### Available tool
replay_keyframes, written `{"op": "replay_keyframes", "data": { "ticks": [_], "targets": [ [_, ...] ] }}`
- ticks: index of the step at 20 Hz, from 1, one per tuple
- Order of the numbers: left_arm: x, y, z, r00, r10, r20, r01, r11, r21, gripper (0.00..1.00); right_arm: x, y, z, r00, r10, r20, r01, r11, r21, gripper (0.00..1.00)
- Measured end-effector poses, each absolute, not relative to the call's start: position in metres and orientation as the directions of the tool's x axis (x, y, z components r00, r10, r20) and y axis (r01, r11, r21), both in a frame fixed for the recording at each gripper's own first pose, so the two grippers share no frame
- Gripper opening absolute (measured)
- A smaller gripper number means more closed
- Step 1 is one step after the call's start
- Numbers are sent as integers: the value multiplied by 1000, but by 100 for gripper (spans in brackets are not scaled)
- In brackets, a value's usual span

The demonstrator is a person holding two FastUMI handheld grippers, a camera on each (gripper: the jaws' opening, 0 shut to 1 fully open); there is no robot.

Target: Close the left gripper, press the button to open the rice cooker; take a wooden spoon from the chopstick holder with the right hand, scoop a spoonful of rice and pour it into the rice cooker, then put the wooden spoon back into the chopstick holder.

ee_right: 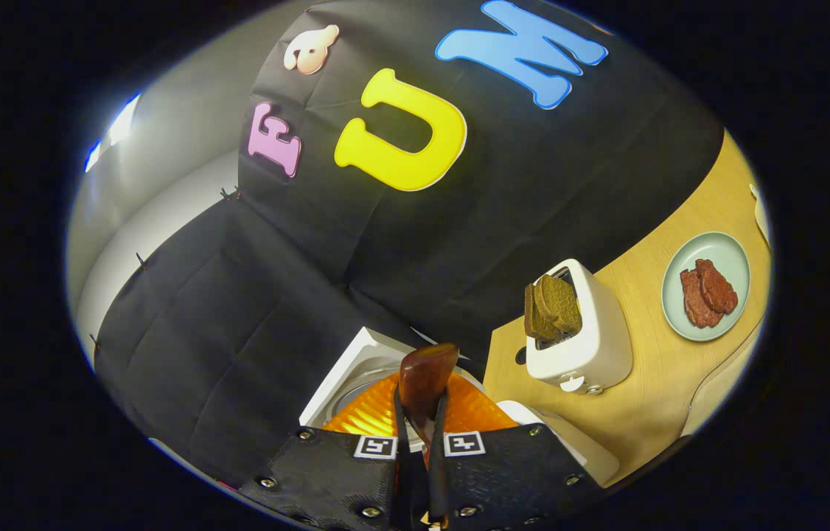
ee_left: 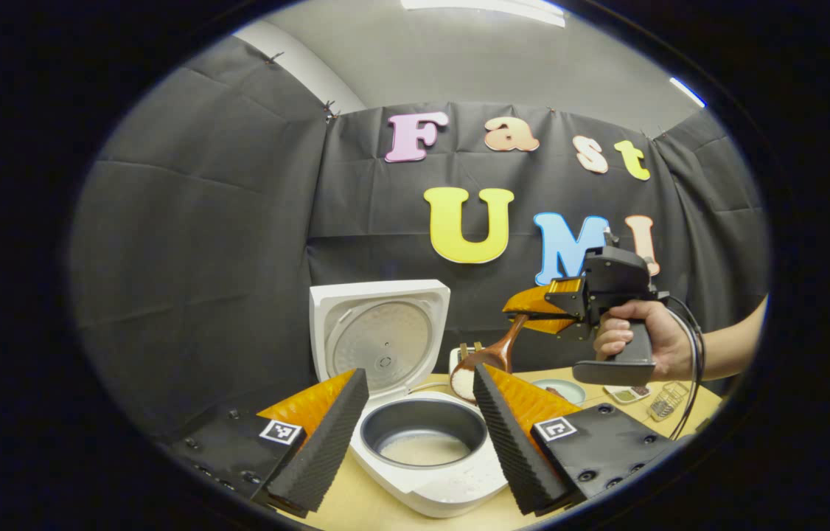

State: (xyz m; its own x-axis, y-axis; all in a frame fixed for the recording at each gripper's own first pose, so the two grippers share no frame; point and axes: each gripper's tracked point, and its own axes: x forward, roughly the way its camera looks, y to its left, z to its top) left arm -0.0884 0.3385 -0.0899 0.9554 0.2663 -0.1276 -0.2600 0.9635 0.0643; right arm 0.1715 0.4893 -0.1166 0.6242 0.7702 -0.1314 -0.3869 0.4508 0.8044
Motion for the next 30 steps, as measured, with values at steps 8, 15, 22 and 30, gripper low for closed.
{"op": "replay_keyframes", "data": {
  "ticks": [8,15,22,30],
  "targets": [
    [-99,352,-93,941,312,-133,-308,950,49,100,159,562,-155,546,804,-236,-580,566,586,9],
    [-116,355,-106,924,350,-154,-346,937,53,99,115,603,-151,449,860,-242,-869,483,106,9],
    [-125,355,-107,920,362,-147,-361,932,38,100,67,617,-147,313,925,-215,-911,229,-343,8],
    [-126,345,-97,926,354,-134,-352,935,36,100,90,585,-117,383,911,-152,-920,392,26,9]
  ]
}}
